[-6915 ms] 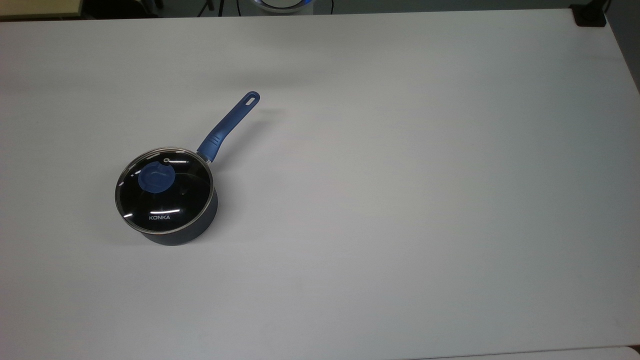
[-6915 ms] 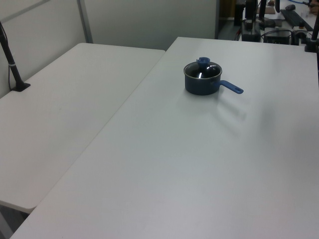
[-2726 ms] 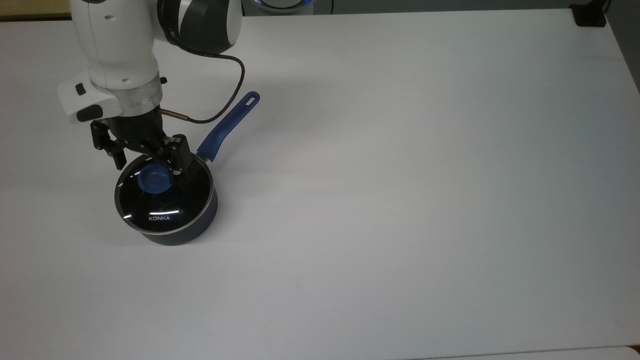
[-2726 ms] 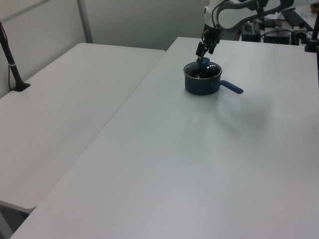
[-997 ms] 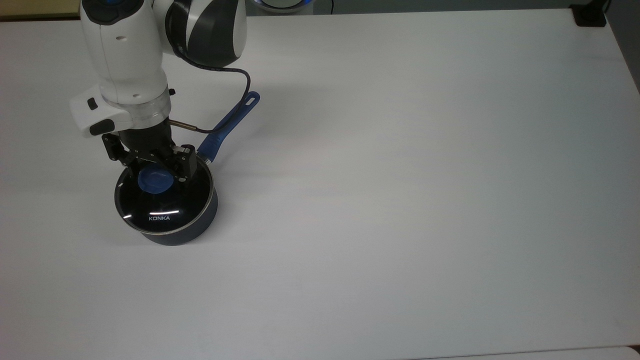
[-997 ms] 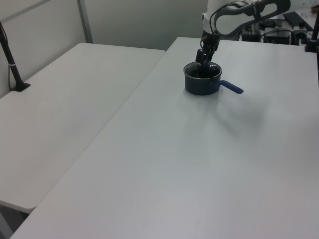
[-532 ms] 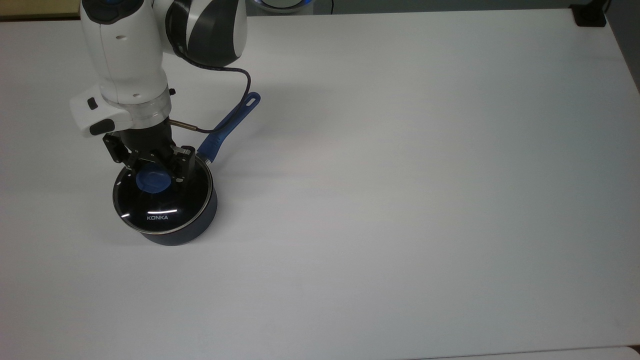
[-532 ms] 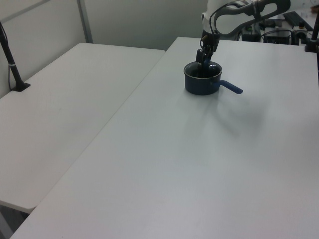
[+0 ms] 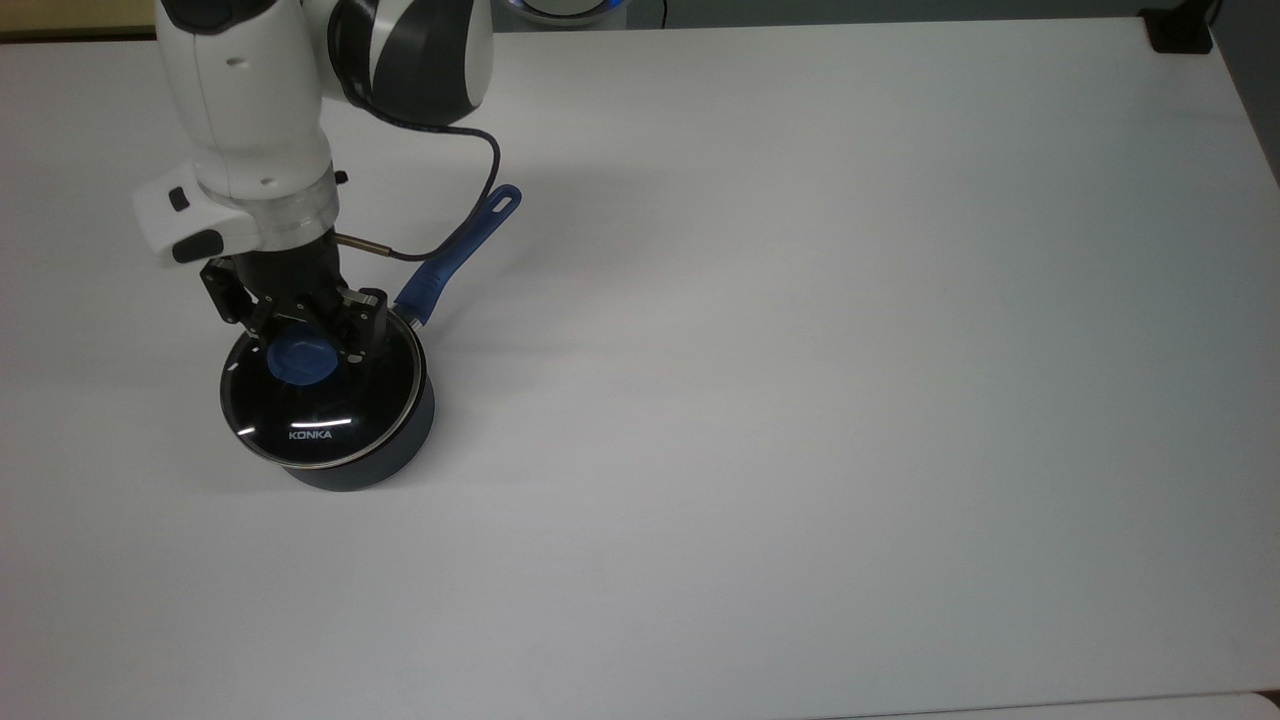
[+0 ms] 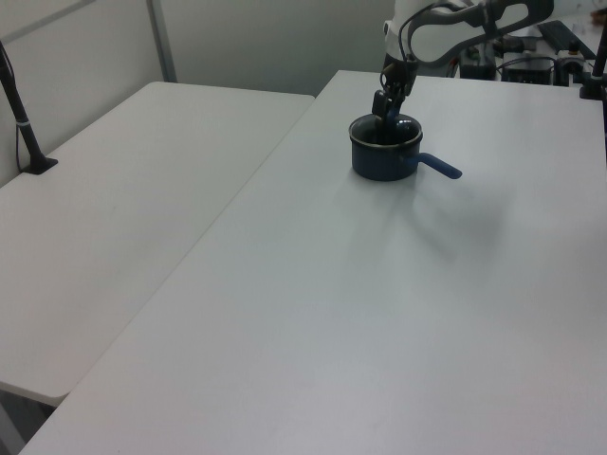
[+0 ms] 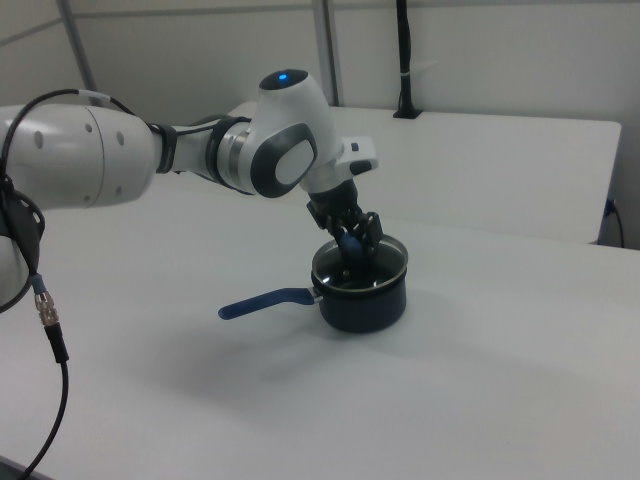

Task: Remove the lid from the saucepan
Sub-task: 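Lift the glass lid off the saucepan and carry it beside the pan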

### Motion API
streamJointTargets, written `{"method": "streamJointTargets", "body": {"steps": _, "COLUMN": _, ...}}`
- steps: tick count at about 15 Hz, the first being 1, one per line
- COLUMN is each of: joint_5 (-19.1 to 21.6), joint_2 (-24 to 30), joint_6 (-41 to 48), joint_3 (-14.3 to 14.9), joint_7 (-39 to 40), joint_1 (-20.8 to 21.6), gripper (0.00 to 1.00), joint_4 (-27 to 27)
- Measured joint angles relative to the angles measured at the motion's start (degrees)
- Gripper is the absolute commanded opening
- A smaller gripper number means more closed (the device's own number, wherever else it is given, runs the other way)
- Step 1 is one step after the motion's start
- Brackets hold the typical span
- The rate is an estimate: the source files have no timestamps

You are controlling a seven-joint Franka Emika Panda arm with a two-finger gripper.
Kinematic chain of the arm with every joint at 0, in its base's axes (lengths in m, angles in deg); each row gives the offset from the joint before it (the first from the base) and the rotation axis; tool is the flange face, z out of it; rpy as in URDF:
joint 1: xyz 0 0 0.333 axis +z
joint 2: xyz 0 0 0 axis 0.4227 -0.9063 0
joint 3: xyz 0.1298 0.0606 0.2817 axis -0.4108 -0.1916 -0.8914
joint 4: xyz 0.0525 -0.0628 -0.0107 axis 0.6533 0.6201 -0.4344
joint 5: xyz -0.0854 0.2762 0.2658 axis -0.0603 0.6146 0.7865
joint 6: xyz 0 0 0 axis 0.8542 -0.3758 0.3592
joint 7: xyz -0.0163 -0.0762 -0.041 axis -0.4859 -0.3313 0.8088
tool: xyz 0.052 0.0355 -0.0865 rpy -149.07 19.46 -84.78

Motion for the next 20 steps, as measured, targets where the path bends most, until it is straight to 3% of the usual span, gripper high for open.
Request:
{"method": "streamJointTargets", "body": {"steps": 8, "joint_5": 0.3, "joint_2": 3.5, "joint_6": 0.0, "joint_3": 0.1, "joint_7": 0.0, "joint_1": 1.6, "gripper": 0.68, "joint_4": -0.3}}
{"method": "streamJointTargets", "body": {"steps": 11, "joint_5": 0.5, "joint_2": 4.8, "joint_6": 0.0, "joint_3": 0.7, "joint_7": 0.0, "joint_1": 5.0, "gripper": 0.68, "joint_4": 0.8}}
{"method": "streamJointTargets", "body": {"steps": 15, "joint_5": 0.6, "joint_2": 5.3, "joint_6": 0.0, "joint_3": 3.9, "joint_7": -0.1, "joint_1": 11.7, "gripper": 0.68, "joint_4": 2.0}}
{"method": "streamJointTargets", "body": {"steps": 20, "joint_5": 0.6, "joint_2": 5.8, "joint_6": 0.2, "joint_3": 4.6, "joint_7": -1.4, "joint_1": 18.4, "gripper": 0.68, "joint_4": 2.6}}
